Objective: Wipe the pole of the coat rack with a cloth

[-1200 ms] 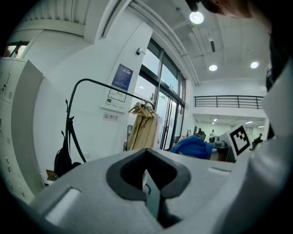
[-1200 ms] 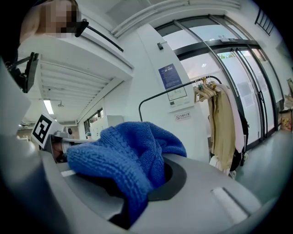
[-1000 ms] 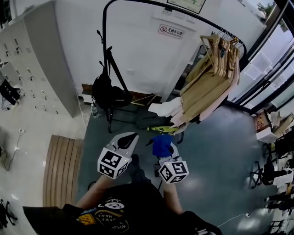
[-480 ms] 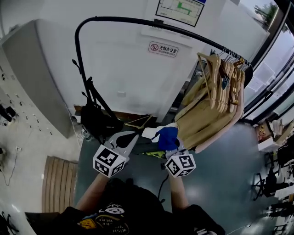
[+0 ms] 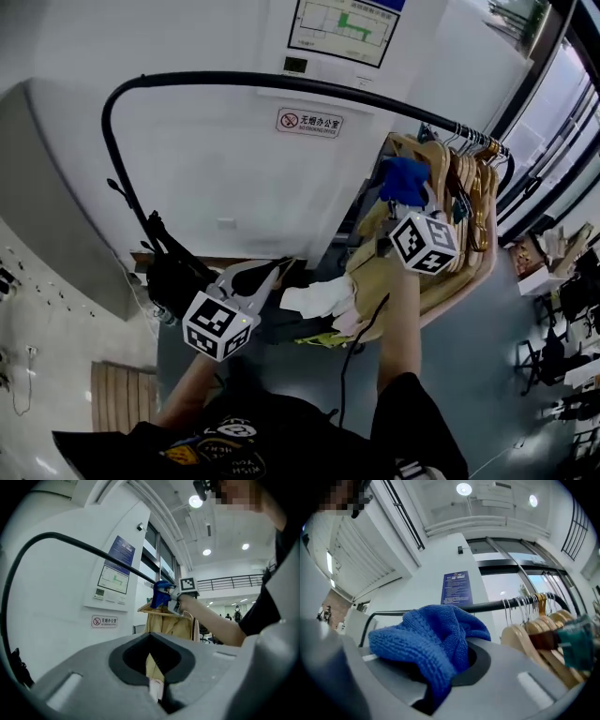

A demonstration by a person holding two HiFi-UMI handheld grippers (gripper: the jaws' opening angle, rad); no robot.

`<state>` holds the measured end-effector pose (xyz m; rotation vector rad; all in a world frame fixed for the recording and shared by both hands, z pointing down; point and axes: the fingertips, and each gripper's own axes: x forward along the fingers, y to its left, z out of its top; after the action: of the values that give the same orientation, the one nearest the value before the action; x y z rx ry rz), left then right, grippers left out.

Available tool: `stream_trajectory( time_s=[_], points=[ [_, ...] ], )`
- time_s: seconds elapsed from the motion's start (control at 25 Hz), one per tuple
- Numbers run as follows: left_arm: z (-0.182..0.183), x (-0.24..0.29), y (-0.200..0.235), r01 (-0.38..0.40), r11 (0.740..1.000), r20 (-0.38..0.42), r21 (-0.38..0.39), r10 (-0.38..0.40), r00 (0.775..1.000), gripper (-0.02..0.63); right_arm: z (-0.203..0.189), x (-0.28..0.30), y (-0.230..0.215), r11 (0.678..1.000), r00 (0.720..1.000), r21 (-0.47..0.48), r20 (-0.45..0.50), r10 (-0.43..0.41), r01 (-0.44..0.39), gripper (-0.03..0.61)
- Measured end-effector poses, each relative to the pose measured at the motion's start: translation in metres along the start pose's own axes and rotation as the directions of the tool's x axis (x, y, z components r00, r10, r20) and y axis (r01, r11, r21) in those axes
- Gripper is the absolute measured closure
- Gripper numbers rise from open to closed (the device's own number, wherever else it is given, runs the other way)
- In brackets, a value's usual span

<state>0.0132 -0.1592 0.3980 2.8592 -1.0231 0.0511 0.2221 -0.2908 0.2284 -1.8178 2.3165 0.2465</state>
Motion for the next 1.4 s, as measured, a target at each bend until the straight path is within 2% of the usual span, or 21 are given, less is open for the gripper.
stream_trajectory(
  time_s=[0.12, 0.2, 0.24, 0.36, 0.48, 0.56, 0.64, 0.72, 0.84, 0.92, 1.04, 1.2, 1.28, 1.4],
  points=[
    [0.007, 0.011, 0.022, 0.039, 0.999, 0.000, 0.006, -0.039, 0.999, 0.612, 0.044, 0.032, -0.040, 0.989, 0.986, -0.037, 0.089, -0.139, 0.143, 0.552],
    [0.008, 0.014, 0.036, 0.056, 0.998, -0.009, 0.009, -0.056, 0.998, 0.612, 0.064, 0.039, -0.069, 0.963, 0.955, -0.037, 0.142, -0.259, 0.267, 0.552],
    [0.008, 0.014, 0.043, 0.064, 0.998, -0.013, 0.012, -0.064, 0.998, 0.612, 0.071, 0.041, -0.078, 0.953, 0.942, -0.024, 0.160, -0.294, 0.301, 0.552],
    [0.006, 0.018, 0.065, 0.069, 0.998, -0.019, 0.014, -0.069, 0.997, 0.612, 0.080, 0.052, -0.064, 0.954, 0.936, -0.014, 0.202, -0.290, 0.299, 0.554],
    [0.006, 0.022, 0.081, 0.055, 0.998, -0.013, -0.005, -0.055, 0.998, 0.612, 0.079, 0.072, 0.001, 0.980, 0.959, -0.071, 0.231, -0.165, 0.185, 0.553],
    [0.008, 0.025, 0.086, 0.041, 0.999, -0.004, -0.013, -0.041, 0.999, 0.612, 0.078, 0.089, 0.062, 0.992, 0.969, -0.105, 0.243, -0.036, 0.063, 0.552],
    [0.010, 0.029, 0.093, 0.015, 1.000, 0.008, -0.013, -0.015, 1.000, 0.612, 0.076, 0.109, 0.129, 0.990, 0.963, -0.119, 0.247, 0.109, -0.082, 0.552],
    [0.011, 0.030, 0.105, -0.021, 1.000, 0.021, -0.022, 0.022, 1.000, 0.612, 0.072, 0.130, 0.195, 0.970, 0.939, -0.112, 0.246, 0.239, -0.217, 0.552],
    [0.007, 0.022, 0.123, -0.093, 0.995, 0.024, -0.036, 0.093, 0.995, 0.612, 0.063, 0.156, 0.286, 0.924, 0.892, -0.124, 0.240, 0.382, -0.362, 0.552],
    [0.004, 0.010, 0.134, -0.152, 0.987, 0.021, -0.049, 0.153, 0.988, 0.612, 0.057, 0.168, 0.339, 0.891, 0.862, -0.132, 0.226, 0.453, -0.434, 0.552],
    [0.002, -0.006, 0.145, -0.222, 0.972, 0.016, -0.077, 0.224, 0.975, 0.612, 0.053, 0.181, 0.397, 0.856, 0.832, -0.119, 0.201, 0.517, -0.503, 0.552],
    [0.002, -0.014, 0.155, -0.264, 0.961, 0.004, -0.087, 0.265, 0.964, 0.612, 0.047, 0.187, 0.437, 0.817, 0.799, -0.138, 0.173, 0.576, -0.559, 0.552],
    [0.003, -0.009, 0.154, -0.256, 0.962, 0.007, -0.095, 0.258, 0.966, 0.612, 0.046, 0.182, 0.427, 0.810, 0.789, -0.129, 0.180, 0.587, -0.573, 0.553],
    [0.002, 0.008, 0.147, -0.212, 0.973, -0.003, -0.092, 0.213, 0.977, 0.612, 0.048, 0.171, 0.382, 0.834, 0.808, -0.130, 0.206, 0.552, -0.536, 0.554]
  ],
)
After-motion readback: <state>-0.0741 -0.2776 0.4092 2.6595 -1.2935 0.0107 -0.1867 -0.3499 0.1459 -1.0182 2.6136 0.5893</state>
